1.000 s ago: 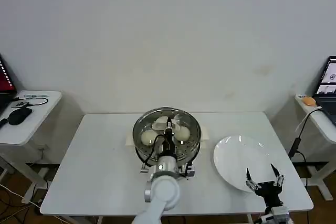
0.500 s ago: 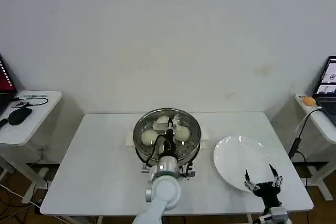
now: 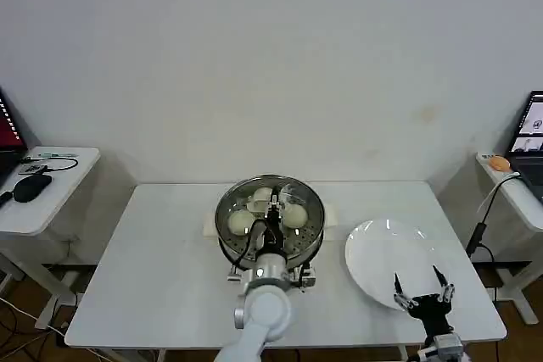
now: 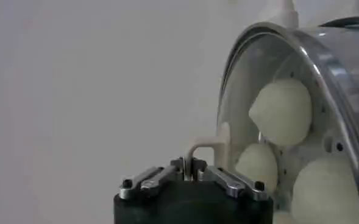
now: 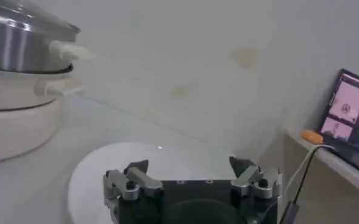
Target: Take steamed baozi put them in steamer then cover it.
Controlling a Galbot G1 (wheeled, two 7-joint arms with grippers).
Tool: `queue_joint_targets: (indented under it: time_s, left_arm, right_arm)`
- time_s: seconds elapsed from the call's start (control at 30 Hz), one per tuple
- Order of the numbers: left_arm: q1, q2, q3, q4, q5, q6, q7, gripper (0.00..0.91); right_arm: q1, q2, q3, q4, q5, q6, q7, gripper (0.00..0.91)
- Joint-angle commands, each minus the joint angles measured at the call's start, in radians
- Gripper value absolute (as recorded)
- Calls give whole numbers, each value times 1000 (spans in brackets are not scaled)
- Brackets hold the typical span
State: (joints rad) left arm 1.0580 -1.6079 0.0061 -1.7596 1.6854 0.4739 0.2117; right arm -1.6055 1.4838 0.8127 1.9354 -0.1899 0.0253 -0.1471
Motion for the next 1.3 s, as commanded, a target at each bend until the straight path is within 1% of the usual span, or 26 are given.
queue_joint_targets:
  time_s: [0.03,0.13,0.5,0.6,0.67,0.7,0.77,0.87,0.9,0.93,0.97,1.0,1.03,1.1,1.13,1.17,1.2,1.23,1.27,1.3]
  left_arm:
    - [23,6,3,-47,-9,1,-10,907]
    - [35,11,4,-78,-14,0,-11,907]
    - [100,116,15,-216,-66,-16,-23,907]
    - [122,146,2,-276,-136,-21,-46,907]
    - [145,174,-10,-320,-214,-25,-73,907]
    - [160,183,-28,-340,-264,-25,-99,907]
    - [189,185,-78,-365,-388,-73,-161,907]
    - [229,207,-139,-400,-630,-131,-303,907]
    - [246,216,-164,-420,-742,-147,-332,907]
    - [270,232,-210,-445,-907,-184,-365,907]
    - [286,238,-235,-456,-983,-217,-388,907]
    - [307,245,-280,-464,-1095,-271,-406,907]
    - [345,253,-354,-463,-1256,-377,-415,907]
    - [396,255,-445,-451,-1464,-485,-395,907]
    - [434,252,-499,-440,-1563,-520,-400,907]
    - [453,249,-532,-435,-1604,-538,-388,907]
    - [481,250,-575,-412,-1688,-591,-385,907]
    - [503,252,-609,-396,-1707,-623,-401,907]
    - [516,252,-637,-390,-1696,-606,-391,907]
    - [546,263,-656,-382,-1743,-597,-398,907]
  right_arm:
    - [-1,-4,0,-2,2,1,0,907]
    - [-3,-9,2,-2,5,1,0,907]
    - [-2,-14,5,-18,18,12,11,907]
    - [-4,-19,8,-17,27,14,15,907]
    - [-4,-23,10,-17,65,23,30,907]
    - [-1,-26,7,-17,109,32,44,907]
    - [0,-32,-4,-13,202,36,56,907]
    - [-3,-35,-19,-11,237,75,62,907]
    - [-5,-35,-21,-8,240,79,61,907]
    - [-11,-35,-26,-2,267,83,60,907]
    - [-15,-35,-28,1,269,82,59,907]
    - [-20,-38,-30,3,266,82,56,907]
    - [-28,-41,-32,7,263,83,52,907]
    - [-40,-46,-36,18,268,75,50,907]
    - [-59,-49,-40,31,267,70,45,907]
    - [-67,-50,-41,35,265,69,42,907]
    - [-80,-53,-43,50,266,64,39,907]
    - [-88,-58,-45,62,270,56,37,907]
    - [-99,-61,-47,72,275,50,36,907]
    - [-115,-67,-50,91,283,36,34,907]
